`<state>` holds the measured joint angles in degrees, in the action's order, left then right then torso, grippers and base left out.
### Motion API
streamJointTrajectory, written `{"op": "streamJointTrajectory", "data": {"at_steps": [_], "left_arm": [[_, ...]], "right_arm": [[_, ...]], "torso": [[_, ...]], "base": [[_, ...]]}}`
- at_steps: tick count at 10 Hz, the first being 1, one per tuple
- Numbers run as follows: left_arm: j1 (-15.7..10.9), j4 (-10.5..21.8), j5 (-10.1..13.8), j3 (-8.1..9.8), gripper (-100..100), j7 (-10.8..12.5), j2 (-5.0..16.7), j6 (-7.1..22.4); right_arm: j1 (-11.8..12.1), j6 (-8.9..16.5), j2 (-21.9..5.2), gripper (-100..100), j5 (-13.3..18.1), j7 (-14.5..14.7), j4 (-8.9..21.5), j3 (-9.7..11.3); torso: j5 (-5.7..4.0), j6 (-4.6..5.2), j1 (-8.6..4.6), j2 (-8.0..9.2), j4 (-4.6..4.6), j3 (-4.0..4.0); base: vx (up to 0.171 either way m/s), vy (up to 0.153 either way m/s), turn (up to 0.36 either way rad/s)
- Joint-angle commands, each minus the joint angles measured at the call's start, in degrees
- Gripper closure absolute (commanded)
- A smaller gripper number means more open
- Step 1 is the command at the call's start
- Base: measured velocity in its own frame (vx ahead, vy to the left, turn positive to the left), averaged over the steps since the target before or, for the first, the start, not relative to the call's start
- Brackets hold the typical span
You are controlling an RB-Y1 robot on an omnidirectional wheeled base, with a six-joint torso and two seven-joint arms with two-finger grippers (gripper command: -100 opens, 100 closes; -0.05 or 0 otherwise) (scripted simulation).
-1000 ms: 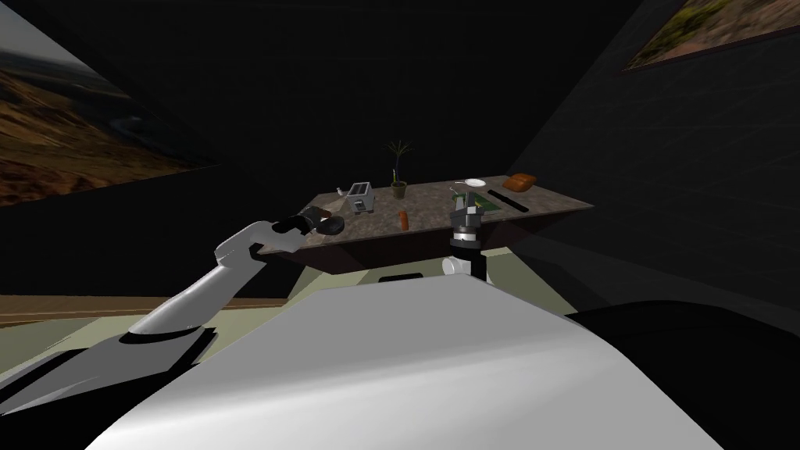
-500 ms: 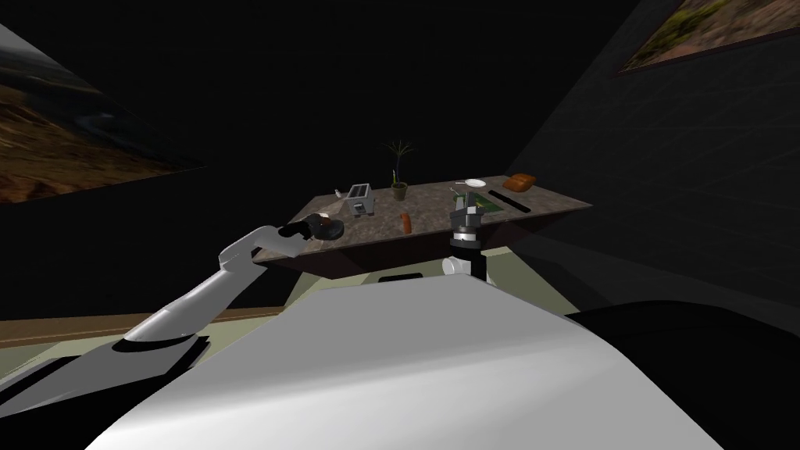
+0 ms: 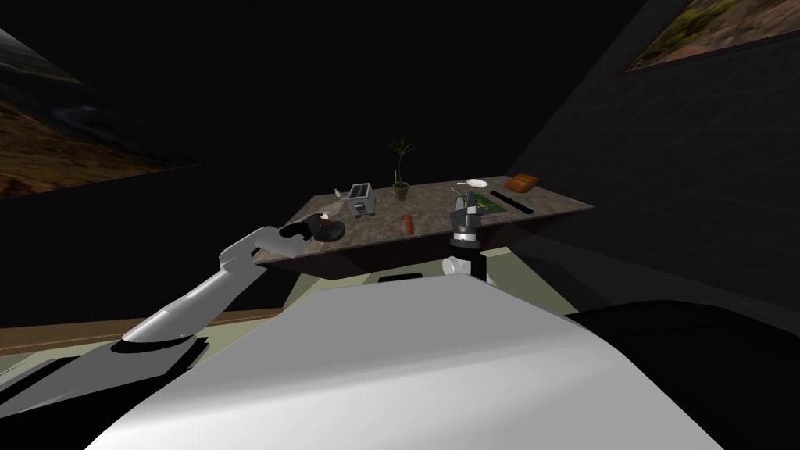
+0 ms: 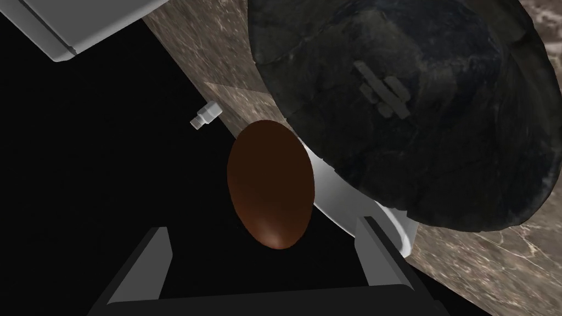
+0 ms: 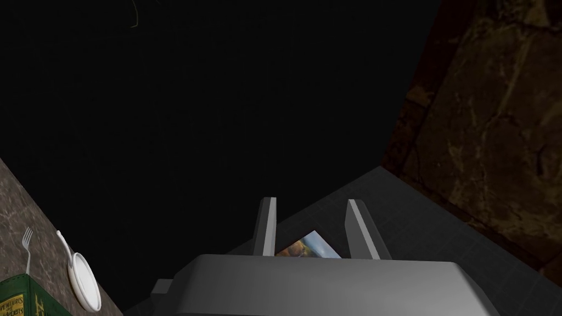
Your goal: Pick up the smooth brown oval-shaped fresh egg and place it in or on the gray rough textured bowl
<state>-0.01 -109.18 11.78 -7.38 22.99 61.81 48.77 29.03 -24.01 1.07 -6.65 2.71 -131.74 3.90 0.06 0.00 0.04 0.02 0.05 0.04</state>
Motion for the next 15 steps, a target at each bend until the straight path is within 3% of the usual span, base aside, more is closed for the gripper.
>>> {"op": "streamJointTrajectory", "data": {"at_steps": [1, 2, 3, 4, 12, 13, 14, 15], "left_arm": [[0.0, 0.0, 0.0, 0.00, -100, 0.0, 0.0, 0.0], [0.0, 0.0, 0.0, 0.00, -100, 0.0, 0.0, 0.0], [0.0, 0.0, 0.0, 0.00, 0, 0.0, 0.0, 0.0], [0.0, -2.7, 1.0, 0.19, -100, 1.1, 1.8, 2.0], [0.0, -13.7, 5.2, 0.96, -100, 5.7, 8.9, 9.9], [-0.3, -12.5, 4.8, 0.65, -100, 5.2, 8.2, 9.1], [-0.3, -12.6, 4.9, 0.67, 0, 5.3, 8.3, 9.3], [-0.3, -12.6, 4.8, 0.67, 0, 5.3, 8.3, 9.3]], "right_arm": [[0.0, 0.0, 0.0, 0, 0.0, 0.0, 0.0, 0.0], [0.0, 0.0, 0.0, 0, 0.0, 0.0, 0.0, 0.0], [0.0, 0.0, 0.0, 0, 0.0, 0.0, 0.0, 0.0], [0.0, 0.0, 0.0, 0, 0.0, 0.0, 0.0, 0.0], [0.0, 0.0, 0.0, 0, 0.0, 0.0, 0.0, 0.0], [0.0, 0.0, 0.0, 0, 0.0, 0.0, 0.0, 0.0], [0.0, 0.0, 0.0, 0, 0.0, 0.0, 0.0, 0.0], [0.0, 0.0, 0.0, 0, 0.0, 0.0, 0.0, 0.0]], "torso": [[0.00, 0.00, 0.00, 0.00, 0.00, 0.00], [0.00, 0.00, -0.01, 0.01, 0.00, 0.01], [0.00, 0.00, -0.01, 0.02, 0.00, 0.01], [0.00, 0.00, -0.01, 0.02, 0.01, 0.01], [0.02, 0.00, 0.08, -0.11, -0.03, -0.06], [0.02, 0.00, 0.08, -0.11, -0.03, -0.07], [0.02, 0.01, 0.04, -0.06, -0.02, -0.04], [0.01, 0.01, 0.01, -0.01, -0.01, -0.01]], "base": [[0.000, 0.000, 0.000], [0.000, 0.000, 0.000], [0.000, 0.000, 0.000], [0.022, 0.014, 0.045], [0.038, 0.026, 0.039], [0.018, 0.010, 0.005], [0.000, 0.000, 0.000], [0.000, 0.000, 0.000]]}}
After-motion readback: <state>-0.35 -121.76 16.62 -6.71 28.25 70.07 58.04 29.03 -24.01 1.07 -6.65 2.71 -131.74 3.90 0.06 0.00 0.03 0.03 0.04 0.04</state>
